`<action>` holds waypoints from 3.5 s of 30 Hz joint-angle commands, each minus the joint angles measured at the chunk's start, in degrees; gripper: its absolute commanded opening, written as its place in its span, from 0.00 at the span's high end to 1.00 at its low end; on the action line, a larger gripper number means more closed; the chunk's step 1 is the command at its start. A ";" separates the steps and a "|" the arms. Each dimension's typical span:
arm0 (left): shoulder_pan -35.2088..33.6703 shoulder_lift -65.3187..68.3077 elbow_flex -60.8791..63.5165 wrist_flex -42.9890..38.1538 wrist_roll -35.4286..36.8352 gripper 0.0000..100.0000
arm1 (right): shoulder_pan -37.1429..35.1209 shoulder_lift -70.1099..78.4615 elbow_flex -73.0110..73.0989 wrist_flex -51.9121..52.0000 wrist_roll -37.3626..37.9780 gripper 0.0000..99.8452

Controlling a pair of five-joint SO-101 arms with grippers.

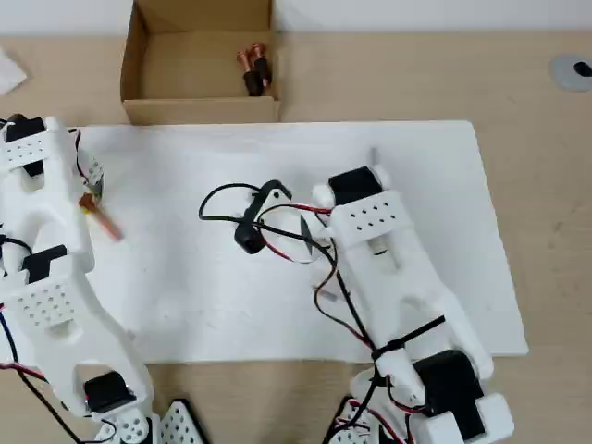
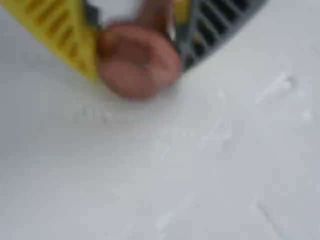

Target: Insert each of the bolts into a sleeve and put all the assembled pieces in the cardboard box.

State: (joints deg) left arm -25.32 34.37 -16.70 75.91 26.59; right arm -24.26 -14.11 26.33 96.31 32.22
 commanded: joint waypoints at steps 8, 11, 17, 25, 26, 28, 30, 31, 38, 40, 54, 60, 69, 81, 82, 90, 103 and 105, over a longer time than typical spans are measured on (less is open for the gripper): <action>0.53 -3.74 -5.80 10.29 -0.88 0.99 | 8.04 -2.15 -5.23 -5.36 -23.03 0.75; 1.93 -6.55 -5.45 10.55 -5.01 0.99 | 11.56 -2.15 -6.73 -8.09 -28.22 0.75; 2.73 -11.56 -4.40 10.55 -7.82 0.99 | 13.41 -2.15 -7.25 -18.37 -35.78 0.75; 5.01 -14.55 -4.40 10.29 -24.53 0.99 | 13.23 -2.07 -5.67 -38.07 -48.00 0.75; 5.45 -14.55 -4.40 10.55 -27.52 0.99 | 13.23 -2.07 -4.53 -40.97 -48.53 0.75; 6.15 -14.55 -4.22 10.64 -32.00 0.99 | 13.49 -1.54 -1.63 -46.07 -49.05 0.75; 6.33 -14.55 -4.31 10.64 -33.76 0.99 | 13.32 -0.40 0.48 -48.09 -49.05 0.75; 6.33 -14.55 -4.31 10.64 -34.20 0.99 | 13.05 0.48 1.01 -48.18 -49.05 0.75; 6.51 -14.55 -4.31 10.37 -34.20 0.99 | 11.91 8.84 0.04 -48.44 -49.14 0.75; 6.51 -14.55 -4.31 10.29 -34.20 0.99 | 12.00 11.82 -1.27 -48.44 -49.32 0.75; 6.51 -14.37 -4.31 10.29 -34.20 0.99 | 11.74 24.40 -10.59 -45.27 -56.53 0.75; 6.51 -14.37 -4.31 10.29 -34.20 0.99 | 11.74 27.12 -14.55 -41.67 -56.88 0.76; 6.24 -14.29 -4.31 10.29 -34.20 0.99 | 11.74 30.02 -16.48 -41.67 -56.53 0.99; 6.15 -14.29 -4.22 10.29 -34.20 0.99 | 11.47 29.76 -16.48 -38.42 -56.35 0.99; 6.15 -14.29 -4.22 10.37 -34.20 0.99 | 10.68 29.67 -17.19 -35.87 -55.74 0.99; 6.33 -14.29 -4.22 10.37 -34.20 0.99 | 6.99 29.49 -24.75 -18.99 -49.49 0.90; 6.07 -14.20 -4.22 10.55 -34.20 0.99 | 3.47 29.93 -26.33 -18.20 -44.22 0.81; 6.07 -14.20 -4.22 10.55 -34.20 0.99 | 3.74 30.46 -26.42 -19.52 -44.31 0.81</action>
State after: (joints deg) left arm -19.78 23.91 -20.13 86.46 -6.99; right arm -19.96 16.22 2.68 78.11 -12.44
